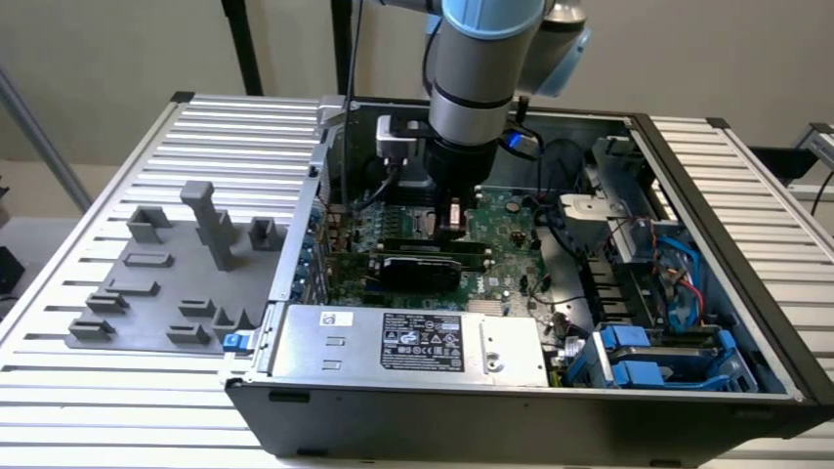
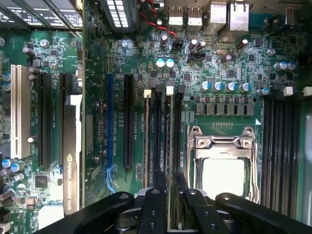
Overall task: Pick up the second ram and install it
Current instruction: 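Insert the second ram into the second slot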
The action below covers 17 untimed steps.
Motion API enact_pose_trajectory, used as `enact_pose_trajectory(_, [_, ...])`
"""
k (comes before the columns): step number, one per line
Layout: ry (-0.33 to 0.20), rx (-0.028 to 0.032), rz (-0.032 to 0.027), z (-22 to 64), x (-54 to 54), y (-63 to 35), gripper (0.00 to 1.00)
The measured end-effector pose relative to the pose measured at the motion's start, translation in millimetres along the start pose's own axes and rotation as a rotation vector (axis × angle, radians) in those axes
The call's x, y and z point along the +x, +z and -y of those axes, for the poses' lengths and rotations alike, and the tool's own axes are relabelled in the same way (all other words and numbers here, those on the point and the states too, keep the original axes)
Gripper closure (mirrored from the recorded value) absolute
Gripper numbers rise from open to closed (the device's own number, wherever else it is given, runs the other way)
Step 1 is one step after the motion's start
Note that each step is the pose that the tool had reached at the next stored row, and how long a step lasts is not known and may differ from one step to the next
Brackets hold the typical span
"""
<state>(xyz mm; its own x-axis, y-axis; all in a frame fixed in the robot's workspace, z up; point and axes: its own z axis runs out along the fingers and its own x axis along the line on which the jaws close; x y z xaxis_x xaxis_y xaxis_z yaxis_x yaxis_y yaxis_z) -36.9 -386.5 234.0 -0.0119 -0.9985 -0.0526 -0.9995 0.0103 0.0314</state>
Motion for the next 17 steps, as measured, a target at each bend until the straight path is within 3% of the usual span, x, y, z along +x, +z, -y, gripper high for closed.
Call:
enact_pose_trajectory(6, [0.000, -0.0002, -0.0001, -0.3, -0.5, -8.9, 0.78])
enact_pose_trajectory(8, [0.000, -0.0001, 0.0001, -0.3, -0.5, -9.6, 0.87])
enact_pose_trajectory(10, [0.000, 0.0000, 0.0002, -0.3, -0.6, -9.6, 0.89])
enact_pose_trajectory(17, [0.000, -0.0002, 0.0000, -0.3, -0.5, -9.7, 0.89])
